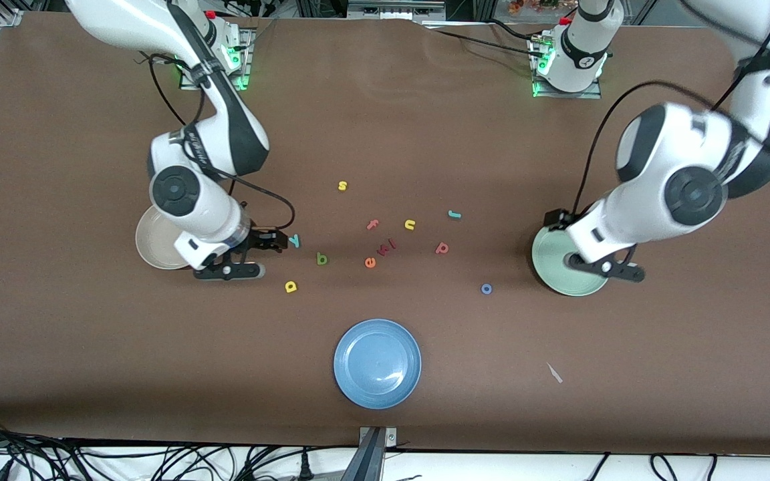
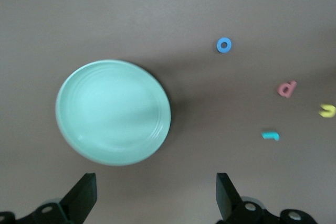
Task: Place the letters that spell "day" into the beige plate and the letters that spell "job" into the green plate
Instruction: 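Reach the right gripper to the cyan letter while the left gripper reaches the blue ring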
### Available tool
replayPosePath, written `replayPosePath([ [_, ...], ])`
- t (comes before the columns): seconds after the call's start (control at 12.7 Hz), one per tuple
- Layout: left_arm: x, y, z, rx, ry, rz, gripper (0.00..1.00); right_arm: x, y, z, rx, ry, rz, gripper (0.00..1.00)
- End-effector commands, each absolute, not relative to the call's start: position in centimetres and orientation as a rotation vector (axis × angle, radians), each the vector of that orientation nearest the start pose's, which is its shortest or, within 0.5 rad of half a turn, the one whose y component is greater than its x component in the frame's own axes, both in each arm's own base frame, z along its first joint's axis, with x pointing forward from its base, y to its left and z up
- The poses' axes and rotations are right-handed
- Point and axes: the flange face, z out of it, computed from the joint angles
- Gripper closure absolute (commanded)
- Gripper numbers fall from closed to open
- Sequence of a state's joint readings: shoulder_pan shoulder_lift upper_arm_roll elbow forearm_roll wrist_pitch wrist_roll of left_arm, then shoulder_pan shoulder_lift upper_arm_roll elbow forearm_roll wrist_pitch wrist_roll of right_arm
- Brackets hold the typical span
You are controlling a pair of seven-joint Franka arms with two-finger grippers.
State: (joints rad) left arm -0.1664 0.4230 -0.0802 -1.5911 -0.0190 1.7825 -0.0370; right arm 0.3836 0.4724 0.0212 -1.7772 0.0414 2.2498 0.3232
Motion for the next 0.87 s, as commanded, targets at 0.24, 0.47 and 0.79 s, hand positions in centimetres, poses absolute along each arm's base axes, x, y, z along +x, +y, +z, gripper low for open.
replayPosePath([
  [0.24,65.1,-19.0,28.4,-3.139,0.394,0.310,0.00,55.4,29.1,21.0,-3.080,-0.248,-0.076,0.00],
  [0.47,65.0,-20.1,24.4,-3.159,0.414,0.225,0.00,54.1,28.7,19.1,-3.083,-0.395,-0.024,0.00],
  [0.79,64.6,-24.1,22.6,-3.173,0.482,0.082,0.00,54.2,28.1,18.0,-3.078,-0.458,-0.012,0.10],
])
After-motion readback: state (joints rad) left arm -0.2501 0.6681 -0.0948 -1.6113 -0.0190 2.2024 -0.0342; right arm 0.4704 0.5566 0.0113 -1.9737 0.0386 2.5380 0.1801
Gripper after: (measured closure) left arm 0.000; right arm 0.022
